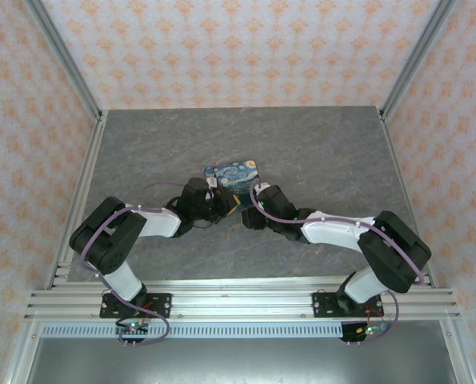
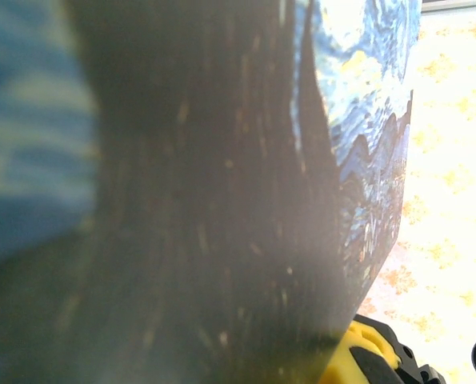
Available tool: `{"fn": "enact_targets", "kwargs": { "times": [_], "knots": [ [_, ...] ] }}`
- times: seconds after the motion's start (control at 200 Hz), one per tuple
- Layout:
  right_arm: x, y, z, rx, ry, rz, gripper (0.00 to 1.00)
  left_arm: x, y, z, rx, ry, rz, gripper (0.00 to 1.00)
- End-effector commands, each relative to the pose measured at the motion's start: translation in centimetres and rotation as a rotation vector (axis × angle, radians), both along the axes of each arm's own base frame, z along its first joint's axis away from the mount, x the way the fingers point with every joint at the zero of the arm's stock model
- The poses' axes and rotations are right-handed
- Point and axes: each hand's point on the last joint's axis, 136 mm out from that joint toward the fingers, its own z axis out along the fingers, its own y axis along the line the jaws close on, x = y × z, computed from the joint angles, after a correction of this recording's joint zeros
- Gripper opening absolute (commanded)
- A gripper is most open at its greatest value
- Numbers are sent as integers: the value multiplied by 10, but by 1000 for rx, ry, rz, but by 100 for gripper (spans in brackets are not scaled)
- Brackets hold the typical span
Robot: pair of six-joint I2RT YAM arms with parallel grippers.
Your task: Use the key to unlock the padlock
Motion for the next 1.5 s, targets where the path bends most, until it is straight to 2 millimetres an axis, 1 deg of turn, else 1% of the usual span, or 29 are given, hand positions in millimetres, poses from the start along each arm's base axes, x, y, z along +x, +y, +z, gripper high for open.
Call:
{"fn": "enact_targets", "kwargs": {
  "times": [0.0, 0.345, 0.435, 0.611, 0.751, 0.861, 0.941, 0.986, 1.081, 1.151, 1.366, 1.496],
  "knots": [
    [6, 1, -1, -77, -47, 25, 47, -3, -8, 15, -44, 19, -32, 0],
    [19, 7, -2, -137, -92, 28, 45, -2, -9, 14, -43, 25, -36, 0],
    [22, 11, -1, -138, -96, 34, 45, -2, -9, 14, -44, 26, -35, 0],
    [28, 14, -3, -145, -104, 25, 41, -2, -9, 13, -45, 28, -36, 0],
    [33, 15, 0, -146, -121, 9, 38, -2, -10, 11, -46, 30, -40, 0],
    [38, 16, 5, -144, -136, -6, 32, -3, -10, 9, -45, 33, -43, 0],
    [41, 18, 9, -138, -144, -11, 21, -3, -10, 7, -45, 36, -43, 0],
    [42, 19, 11, -130, -143, -10, 18, -3, -10, 7, -44, 37, -45, 0],
    [41, 23, 14, -96, -125, 6, 6, -5, -10, 4, -41, 40, -47, 0],
    [39, 27, 16, -54, -105, 17, 0, -6, -9, 2, -38, 44, -49, 0],
    [33, 32, 28, 168, -6, 42, 0, -5, -10, 3, -40, 39, -50, 0],
    [29, 31, 31, 226, 33, 55, 1, -5, -10, 3, -40, 40, -52, 0]
  ]
}}
